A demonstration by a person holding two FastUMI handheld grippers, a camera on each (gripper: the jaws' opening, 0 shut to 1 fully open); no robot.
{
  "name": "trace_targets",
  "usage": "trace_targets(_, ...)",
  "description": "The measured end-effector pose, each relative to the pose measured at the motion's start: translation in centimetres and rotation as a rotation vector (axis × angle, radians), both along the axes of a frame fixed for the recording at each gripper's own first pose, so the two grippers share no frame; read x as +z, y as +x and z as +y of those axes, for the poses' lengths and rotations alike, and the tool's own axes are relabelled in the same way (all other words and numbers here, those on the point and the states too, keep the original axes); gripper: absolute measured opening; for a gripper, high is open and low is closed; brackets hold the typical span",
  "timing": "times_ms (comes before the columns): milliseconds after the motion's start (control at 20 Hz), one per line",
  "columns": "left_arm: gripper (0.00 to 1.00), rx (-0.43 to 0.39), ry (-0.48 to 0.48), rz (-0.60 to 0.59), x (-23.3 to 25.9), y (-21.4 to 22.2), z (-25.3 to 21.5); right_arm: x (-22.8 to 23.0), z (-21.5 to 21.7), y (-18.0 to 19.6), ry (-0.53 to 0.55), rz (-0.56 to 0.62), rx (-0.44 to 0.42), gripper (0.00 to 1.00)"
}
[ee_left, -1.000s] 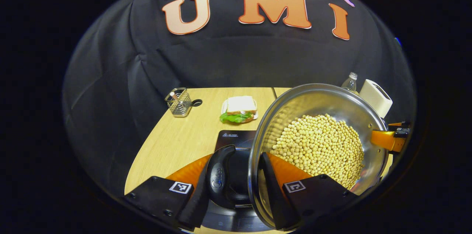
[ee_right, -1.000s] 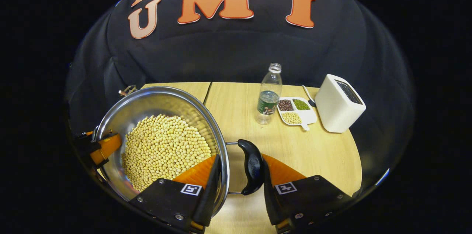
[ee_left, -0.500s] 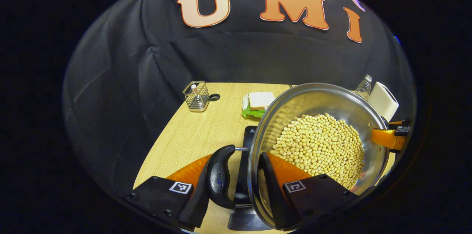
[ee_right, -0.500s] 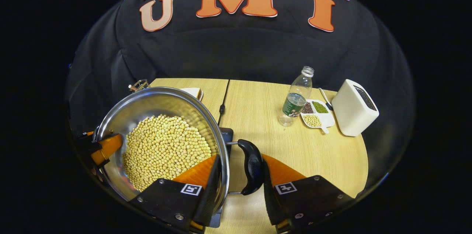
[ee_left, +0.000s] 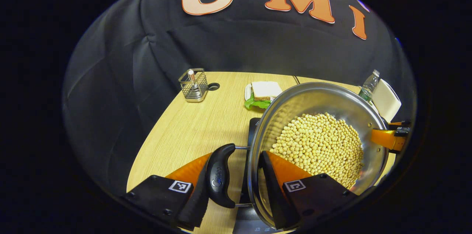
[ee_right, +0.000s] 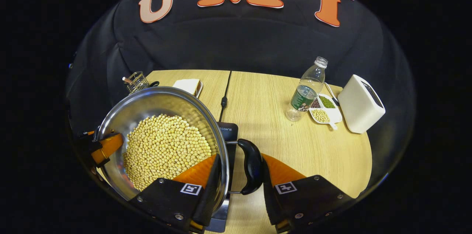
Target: First push the handle of the pot to place it horizontally, then grasp the pot with both hands and set it on the induction cooktop.
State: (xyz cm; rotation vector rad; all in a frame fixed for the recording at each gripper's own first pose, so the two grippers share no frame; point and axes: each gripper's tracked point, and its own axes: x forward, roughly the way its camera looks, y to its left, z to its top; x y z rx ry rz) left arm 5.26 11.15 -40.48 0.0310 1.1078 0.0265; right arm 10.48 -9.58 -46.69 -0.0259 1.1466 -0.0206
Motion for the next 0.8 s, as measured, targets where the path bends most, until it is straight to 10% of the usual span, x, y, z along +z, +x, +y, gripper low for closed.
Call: trace_targets(800,0.8,-0.019,-0.028,0.03,-0.2,0.7,0.18,0.78,-0.11,0.3,-0.003,0.035,-0.005,0.58)
